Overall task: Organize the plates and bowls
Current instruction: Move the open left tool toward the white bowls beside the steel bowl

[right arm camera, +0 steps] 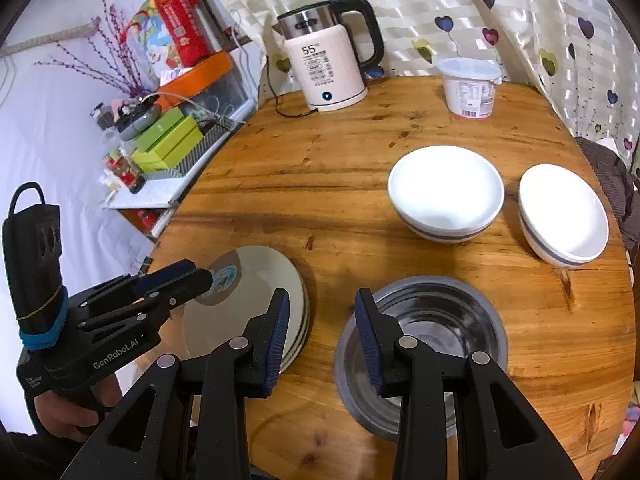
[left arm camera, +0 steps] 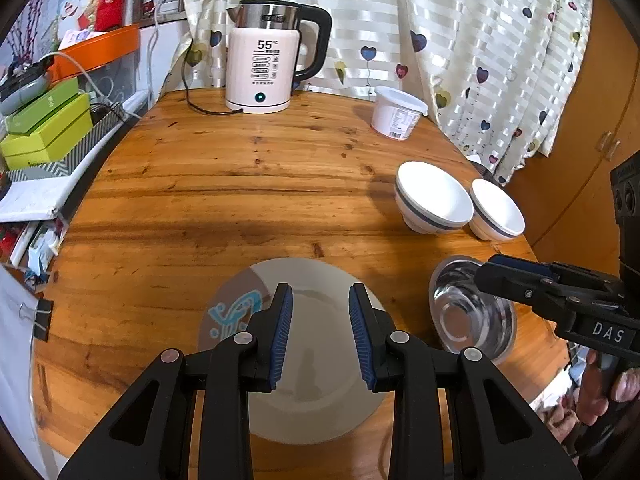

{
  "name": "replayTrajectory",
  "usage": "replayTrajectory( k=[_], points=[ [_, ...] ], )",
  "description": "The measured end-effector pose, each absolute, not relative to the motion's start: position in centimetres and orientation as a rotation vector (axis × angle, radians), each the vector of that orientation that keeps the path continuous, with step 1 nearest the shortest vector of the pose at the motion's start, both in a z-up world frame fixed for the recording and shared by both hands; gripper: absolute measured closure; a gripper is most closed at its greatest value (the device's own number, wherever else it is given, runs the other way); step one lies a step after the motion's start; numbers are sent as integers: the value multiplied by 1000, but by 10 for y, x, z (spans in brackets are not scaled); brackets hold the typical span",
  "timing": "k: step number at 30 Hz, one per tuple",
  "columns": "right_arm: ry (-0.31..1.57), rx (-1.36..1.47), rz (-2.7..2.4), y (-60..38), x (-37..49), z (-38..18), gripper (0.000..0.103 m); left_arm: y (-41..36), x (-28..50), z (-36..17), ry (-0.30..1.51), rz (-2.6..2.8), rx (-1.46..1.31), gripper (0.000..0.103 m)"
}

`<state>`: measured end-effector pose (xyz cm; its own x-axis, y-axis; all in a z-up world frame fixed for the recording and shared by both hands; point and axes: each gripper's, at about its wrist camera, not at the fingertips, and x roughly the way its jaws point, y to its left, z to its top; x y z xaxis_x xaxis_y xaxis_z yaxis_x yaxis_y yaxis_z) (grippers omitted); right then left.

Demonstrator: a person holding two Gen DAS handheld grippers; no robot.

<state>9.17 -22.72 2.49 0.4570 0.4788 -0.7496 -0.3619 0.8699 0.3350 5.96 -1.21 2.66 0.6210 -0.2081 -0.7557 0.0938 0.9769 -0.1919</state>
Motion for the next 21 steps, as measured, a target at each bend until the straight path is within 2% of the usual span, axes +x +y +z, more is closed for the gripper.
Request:
replayTrajectory(
  k=[21],
  points=[
    [970, 204, 417, -268, 111, 18, 69, -37, 90, 27, 918, -252, -141, 73]
  ],
)
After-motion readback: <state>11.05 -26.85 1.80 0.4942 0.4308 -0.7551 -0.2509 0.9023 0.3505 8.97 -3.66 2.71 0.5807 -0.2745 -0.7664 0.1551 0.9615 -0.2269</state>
